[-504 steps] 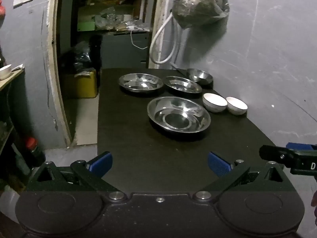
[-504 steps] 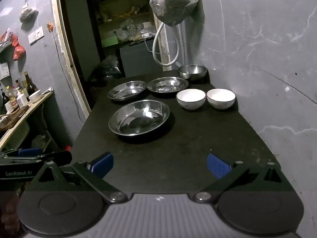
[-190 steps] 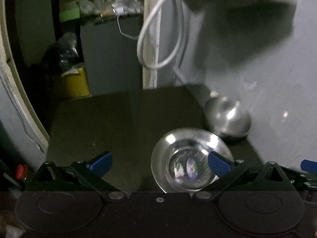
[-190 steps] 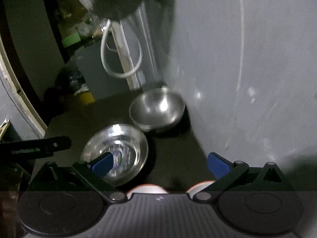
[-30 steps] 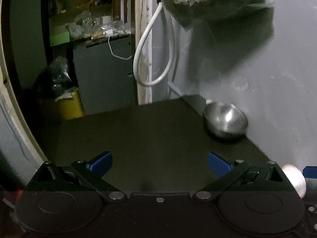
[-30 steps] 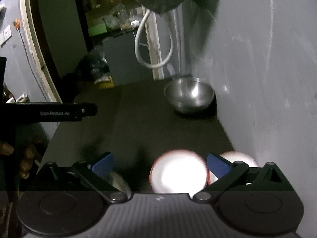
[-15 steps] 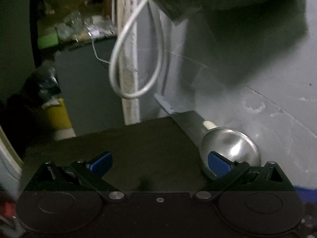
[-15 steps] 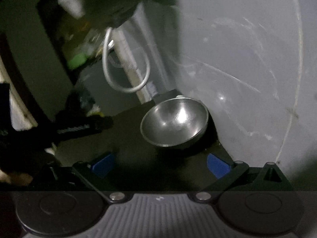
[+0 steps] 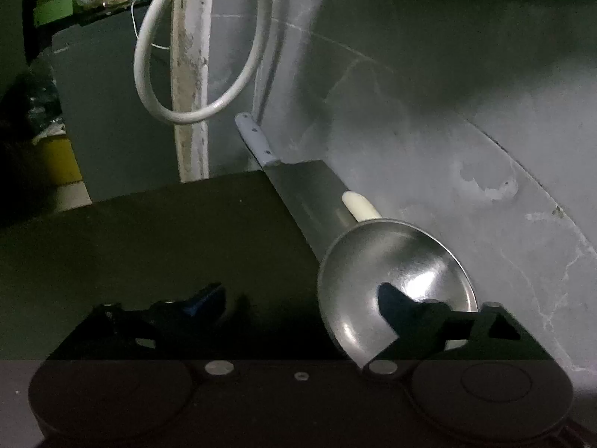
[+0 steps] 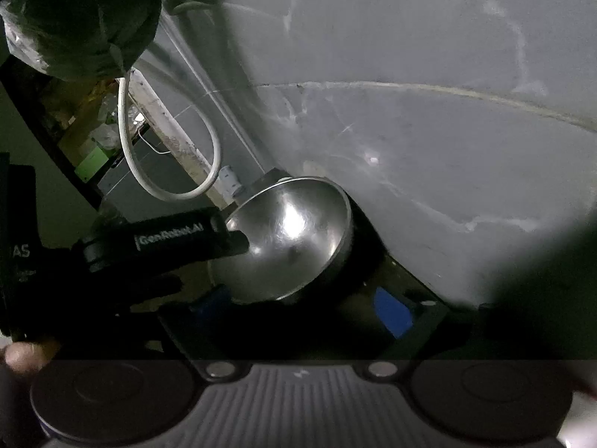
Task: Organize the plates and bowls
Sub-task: 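Grip the steel bowl rim with both grippers and lift it, then carry the steel bowl with both grippers toward the stacked plates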
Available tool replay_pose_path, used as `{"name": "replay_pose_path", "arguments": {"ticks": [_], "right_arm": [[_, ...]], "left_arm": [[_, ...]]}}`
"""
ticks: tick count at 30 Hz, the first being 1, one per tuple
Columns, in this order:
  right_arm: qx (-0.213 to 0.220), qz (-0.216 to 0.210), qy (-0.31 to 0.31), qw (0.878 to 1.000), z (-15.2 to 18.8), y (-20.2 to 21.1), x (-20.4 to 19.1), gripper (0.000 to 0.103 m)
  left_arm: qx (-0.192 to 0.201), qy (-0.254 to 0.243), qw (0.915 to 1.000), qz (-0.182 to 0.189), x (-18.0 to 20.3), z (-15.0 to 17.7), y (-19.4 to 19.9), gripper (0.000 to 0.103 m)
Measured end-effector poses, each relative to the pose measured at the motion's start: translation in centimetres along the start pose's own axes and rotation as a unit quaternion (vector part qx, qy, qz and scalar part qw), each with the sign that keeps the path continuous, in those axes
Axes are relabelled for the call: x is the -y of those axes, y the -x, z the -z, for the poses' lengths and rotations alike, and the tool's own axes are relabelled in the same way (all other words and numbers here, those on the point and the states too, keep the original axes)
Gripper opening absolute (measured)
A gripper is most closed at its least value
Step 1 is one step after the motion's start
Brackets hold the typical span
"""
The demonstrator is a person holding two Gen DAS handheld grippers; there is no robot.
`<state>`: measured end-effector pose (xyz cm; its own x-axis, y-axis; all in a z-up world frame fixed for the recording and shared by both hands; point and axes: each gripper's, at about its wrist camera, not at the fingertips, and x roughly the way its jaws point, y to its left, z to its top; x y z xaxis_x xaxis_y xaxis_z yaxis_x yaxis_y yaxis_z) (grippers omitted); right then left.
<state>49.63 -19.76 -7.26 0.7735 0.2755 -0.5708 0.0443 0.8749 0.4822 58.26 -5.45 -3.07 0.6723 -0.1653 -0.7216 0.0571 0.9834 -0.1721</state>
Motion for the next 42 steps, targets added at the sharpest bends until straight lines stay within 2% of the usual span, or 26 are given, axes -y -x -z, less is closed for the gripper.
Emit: {"name": "replay_pose_path", "arguments": {"ticks": [2,4,6,9,12,16,18,21,27,34,42], "right_arm": [[-0.002,-0.001,-0.001,1.000,0.0,-0.6,0.1,0.082],[-0.004,-0.002,0.000,1.000,0.0,-0.9,0.0,0.077],[-0.006,-0.005,0.001,1.000,0.0,-1.2,0.1,0.072],[-0.006,-0.015,0.001,1.000,-0.2,-1.3,0.2,0.065],[-0.015,-0.021,0.000,1.000,-0.5,-1.7,0.5,0.061],[-0.025,-0.026,0.000,0.999,-0.5,-1.9,0.9,0.047],[-0.031,-0.027,0.003,0.999,-0.5,-1.9,0.8,0.039],[-0.031,-0.037,0.014,0.999,-0.4,-0.8,0.4,0.035],[0.004,-0.069,0.078,0.994,1.1,4.3,-2.4,0.034],[0.031,-0.101,0.112,0.988,3.2,12.0,-5.5,0.034],[0.041,-0.111,0.135,0.984,6.5,21.7,-8.9,0.034]], "left_arm": [[-0.003,0.002,1.0000,0.007,0.1,0.1,-0.2,0.070],[-0.011,0.003,0.9999,0.010,0.2,0.1,-0.5,0.049],[-0.019,0.006,0.9997,0.016,0.2,0.2,-0.7,0.033],[-0.028,0.009,0.9992,0.027,0.1,0.4,-0.6,0.018],[-0.031,0.008,0.9989,0.033,-0.1,0.7,-0.5,0.016],[-0.030,0.002,0.9989,0.036,-0.2,1.3,0.1,0.015],[-0.026,-0.005,0.9994,0.024,-0.3,1.8,0.7,0.015],[-0.013,0.004,0.9996,0.025,-0.9,2.9,2.5,0.016],[0.049,0.023,0.9984,0.018,-1.6,5.2,9.3,0.016],[0.120,0.003,0.9928,0.010,-1.3,8.1,19.3,0.017],[0.138,0.014,0.9900,0.023,-2.2,12.6,29.7,0.018]]}}
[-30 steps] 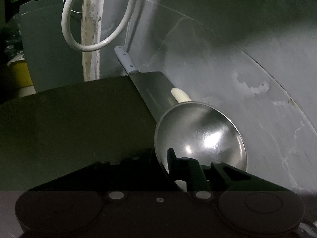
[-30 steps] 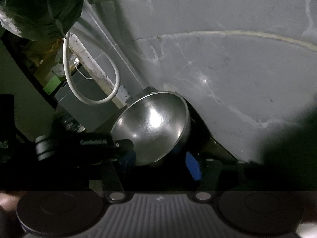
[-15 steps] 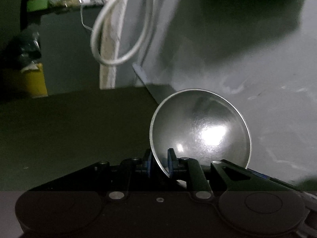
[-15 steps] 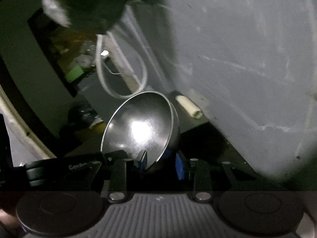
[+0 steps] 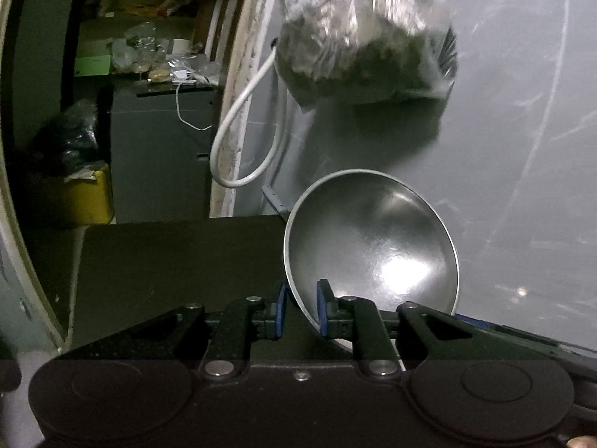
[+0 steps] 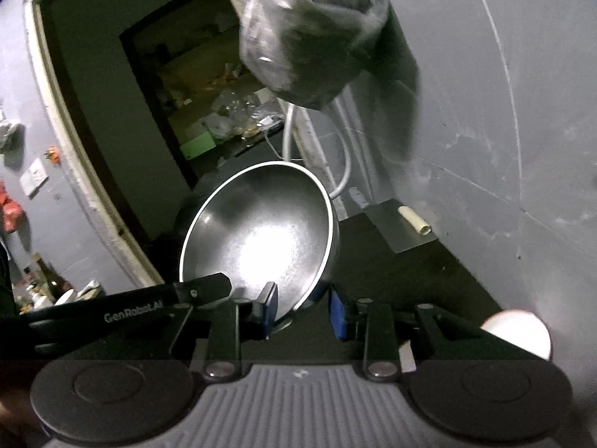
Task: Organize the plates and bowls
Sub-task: 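Carry the steel bowl with both grippers toward the stacked plates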
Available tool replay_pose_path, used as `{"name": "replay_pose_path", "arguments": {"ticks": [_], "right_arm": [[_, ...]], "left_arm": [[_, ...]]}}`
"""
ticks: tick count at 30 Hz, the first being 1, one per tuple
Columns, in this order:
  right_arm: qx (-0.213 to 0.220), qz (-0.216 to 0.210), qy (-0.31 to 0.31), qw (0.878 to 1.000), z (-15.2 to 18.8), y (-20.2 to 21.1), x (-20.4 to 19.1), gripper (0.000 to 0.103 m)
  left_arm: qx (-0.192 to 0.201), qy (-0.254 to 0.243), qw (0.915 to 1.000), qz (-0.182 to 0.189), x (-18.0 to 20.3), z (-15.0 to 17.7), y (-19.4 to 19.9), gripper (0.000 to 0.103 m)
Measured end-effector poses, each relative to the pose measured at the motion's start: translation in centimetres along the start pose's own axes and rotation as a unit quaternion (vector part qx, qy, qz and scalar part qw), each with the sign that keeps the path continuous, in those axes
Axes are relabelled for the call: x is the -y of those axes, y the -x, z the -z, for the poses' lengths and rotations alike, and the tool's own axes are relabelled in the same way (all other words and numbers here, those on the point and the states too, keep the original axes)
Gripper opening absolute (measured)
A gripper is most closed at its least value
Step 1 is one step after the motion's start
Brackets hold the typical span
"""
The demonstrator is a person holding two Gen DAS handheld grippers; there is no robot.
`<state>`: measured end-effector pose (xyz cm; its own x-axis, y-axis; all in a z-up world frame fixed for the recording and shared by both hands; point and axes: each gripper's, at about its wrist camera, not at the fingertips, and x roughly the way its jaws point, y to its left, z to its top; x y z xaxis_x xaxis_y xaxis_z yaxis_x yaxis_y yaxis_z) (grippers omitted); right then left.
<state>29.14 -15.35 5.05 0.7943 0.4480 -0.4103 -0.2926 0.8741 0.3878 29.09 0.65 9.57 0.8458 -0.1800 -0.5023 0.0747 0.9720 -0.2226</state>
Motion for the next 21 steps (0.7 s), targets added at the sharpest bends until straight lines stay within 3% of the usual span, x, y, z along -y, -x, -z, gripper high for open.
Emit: {"name": "replay_pose_path", "arguments": {"ticks": [10,21], "right_arm": [[0.008,-0.015,0.022,1.000,3.8,8.7,-6.2,0.034],[0.024,-0.015,0.048,0.998,6.0,15.0,-9.7,0.034]], "left_arm": [[-0.007,0.007,0.9999,-0.008,-0.9,3.6,11.7,0.018],[0.001,-0.001,0.9999,0.011,-0.9,5.1,18.3,0.019]]}}
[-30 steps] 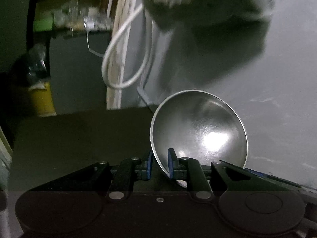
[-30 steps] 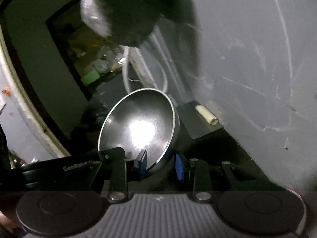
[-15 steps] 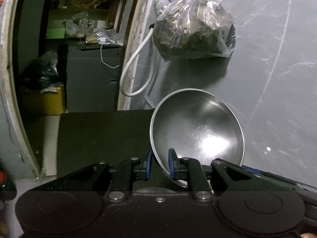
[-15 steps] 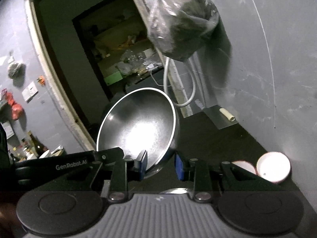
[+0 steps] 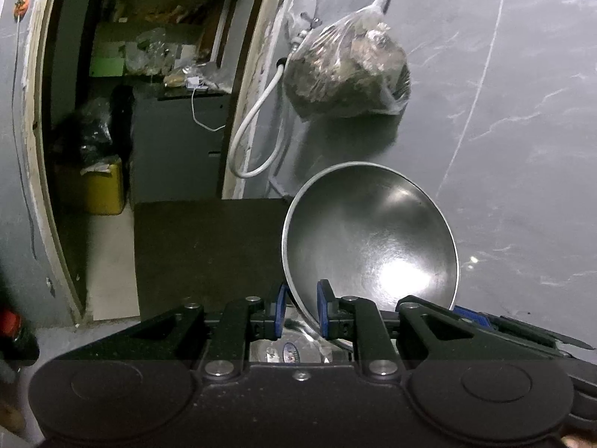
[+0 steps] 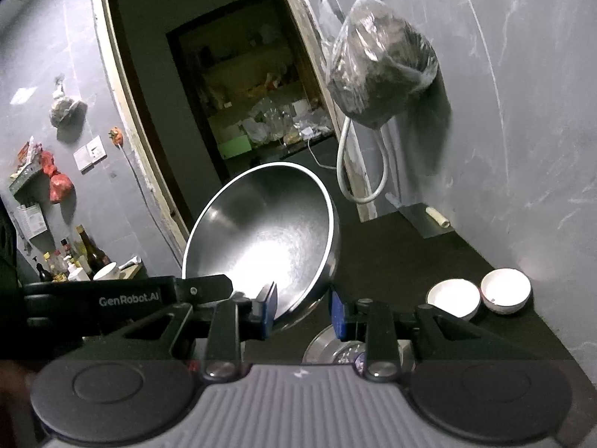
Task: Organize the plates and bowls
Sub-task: 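Carry the steel bowl with both grippers toward the stacked plates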
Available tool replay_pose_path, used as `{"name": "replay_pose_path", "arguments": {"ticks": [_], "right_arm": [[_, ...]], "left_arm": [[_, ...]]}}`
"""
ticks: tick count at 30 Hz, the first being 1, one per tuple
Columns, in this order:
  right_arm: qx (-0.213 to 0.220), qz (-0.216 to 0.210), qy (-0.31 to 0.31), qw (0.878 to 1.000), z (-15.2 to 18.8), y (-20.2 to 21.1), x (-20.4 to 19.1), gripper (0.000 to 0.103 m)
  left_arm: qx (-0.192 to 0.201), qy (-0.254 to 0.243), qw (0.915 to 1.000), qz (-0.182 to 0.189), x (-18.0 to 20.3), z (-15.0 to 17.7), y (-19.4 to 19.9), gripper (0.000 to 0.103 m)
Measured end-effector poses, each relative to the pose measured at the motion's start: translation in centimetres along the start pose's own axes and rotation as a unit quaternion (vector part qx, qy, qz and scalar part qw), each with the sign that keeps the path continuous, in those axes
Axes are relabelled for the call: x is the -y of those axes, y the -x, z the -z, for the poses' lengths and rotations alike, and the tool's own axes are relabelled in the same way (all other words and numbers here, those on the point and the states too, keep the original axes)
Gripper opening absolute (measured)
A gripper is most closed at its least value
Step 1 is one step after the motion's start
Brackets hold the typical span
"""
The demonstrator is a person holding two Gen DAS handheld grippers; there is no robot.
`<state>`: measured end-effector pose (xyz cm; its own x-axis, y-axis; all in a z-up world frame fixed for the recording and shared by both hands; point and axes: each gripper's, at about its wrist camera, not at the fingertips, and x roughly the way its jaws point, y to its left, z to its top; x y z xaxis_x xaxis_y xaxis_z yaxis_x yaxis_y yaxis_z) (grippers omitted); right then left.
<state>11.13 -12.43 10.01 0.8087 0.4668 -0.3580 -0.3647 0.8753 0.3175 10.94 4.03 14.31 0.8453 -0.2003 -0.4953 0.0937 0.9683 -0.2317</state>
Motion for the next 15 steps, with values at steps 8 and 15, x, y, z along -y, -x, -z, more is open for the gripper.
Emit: {"name": "replay_pose_path", "arguments": {"ticks": [8,15], "right_arm": [[0.014,-0.005,0.028,1.000,0.3,2.8,-0.9,0.034],[-0.032,-0.011,0.042,0.999,0.9,3.2,0.1,0.034]], "left_arm": [[0.007,-0.003,1.0000,0.001,1.0,0.9,2.2,0.019],[-0.028,0.026,0.9993,-0.002,1.6,3.1,1.6,0.021]]}}
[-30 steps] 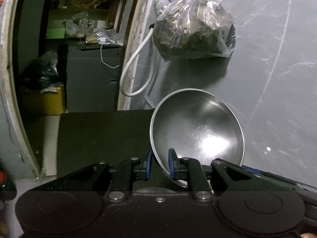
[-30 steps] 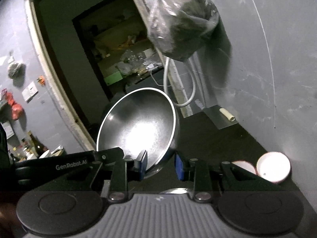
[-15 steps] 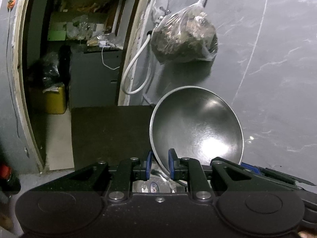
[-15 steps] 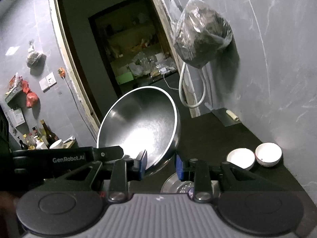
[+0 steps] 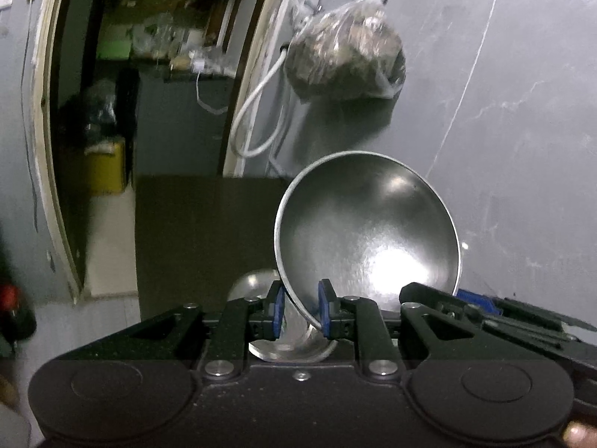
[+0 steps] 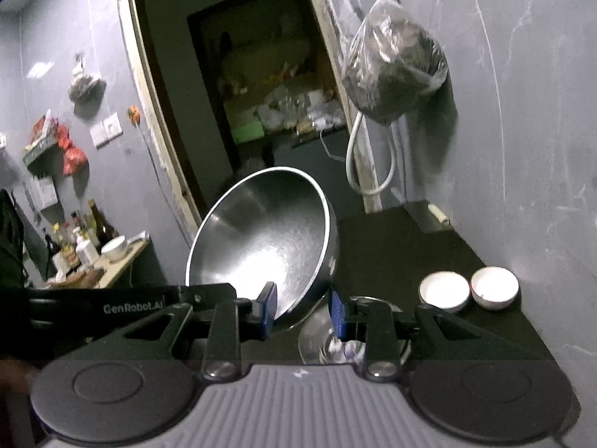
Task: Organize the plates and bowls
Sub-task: 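Carry the steel bowl with both grippers toward the stacked plates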
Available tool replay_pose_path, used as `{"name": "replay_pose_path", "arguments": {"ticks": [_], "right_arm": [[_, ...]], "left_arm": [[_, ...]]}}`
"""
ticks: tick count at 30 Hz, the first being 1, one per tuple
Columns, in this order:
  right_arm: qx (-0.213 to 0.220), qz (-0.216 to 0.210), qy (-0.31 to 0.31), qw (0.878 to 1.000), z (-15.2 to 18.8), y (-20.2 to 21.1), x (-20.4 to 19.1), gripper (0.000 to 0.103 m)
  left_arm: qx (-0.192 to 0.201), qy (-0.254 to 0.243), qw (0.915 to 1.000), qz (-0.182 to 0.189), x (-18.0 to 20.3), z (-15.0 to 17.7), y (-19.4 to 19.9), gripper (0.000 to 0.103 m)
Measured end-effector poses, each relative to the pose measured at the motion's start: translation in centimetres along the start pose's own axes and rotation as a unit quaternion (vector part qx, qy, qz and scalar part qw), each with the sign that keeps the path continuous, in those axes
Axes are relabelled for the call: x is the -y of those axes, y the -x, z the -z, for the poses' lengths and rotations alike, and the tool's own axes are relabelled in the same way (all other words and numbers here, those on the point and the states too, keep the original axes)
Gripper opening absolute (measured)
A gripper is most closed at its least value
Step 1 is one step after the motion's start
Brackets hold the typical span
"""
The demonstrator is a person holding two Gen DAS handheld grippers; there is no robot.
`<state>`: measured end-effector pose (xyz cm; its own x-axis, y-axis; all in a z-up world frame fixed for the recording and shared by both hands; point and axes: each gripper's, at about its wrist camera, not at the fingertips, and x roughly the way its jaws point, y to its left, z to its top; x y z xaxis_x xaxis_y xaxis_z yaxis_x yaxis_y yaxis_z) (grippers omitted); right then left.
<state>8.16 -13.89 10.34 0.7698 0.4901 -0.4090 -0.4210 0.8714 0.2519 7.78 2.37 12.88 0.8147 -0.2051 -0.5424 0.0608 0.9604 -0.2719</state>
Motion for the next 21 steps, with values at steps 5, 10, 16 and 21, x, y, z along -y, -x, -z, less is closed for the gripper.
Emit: {"name": "replay_pose_path", "arguments": {"ticks": [5,10,16,21], "right_arm": [[-0.034,-0.017,0.011,0.999,0.5,-0.3,0.8,0.034],[-0.061,-0.047,0.015,0.997,1.0,-0.6,1.8,0.034],[-0.081,-0.075,0.016,0.994,1.4,-0.8,2.8,0.034],[-0.096,-0.093,0.016,0.991,1.8,-0.7,3.4,0.034]], "left_arm": [[-0.025,0.022,0.9993,-0.018,0.5,2.0,-0.4,0.024],[-0.037,0.033,0.9977,-0.046,1.2,3.4,-0.3,0.025],[-0.046,0.040,0.9952,-0.077,2.4,4.4,0.0,0.025],[-0.055,0.045,0.9928,-0.096,3.0,4.9,0.1,0.025]]}}
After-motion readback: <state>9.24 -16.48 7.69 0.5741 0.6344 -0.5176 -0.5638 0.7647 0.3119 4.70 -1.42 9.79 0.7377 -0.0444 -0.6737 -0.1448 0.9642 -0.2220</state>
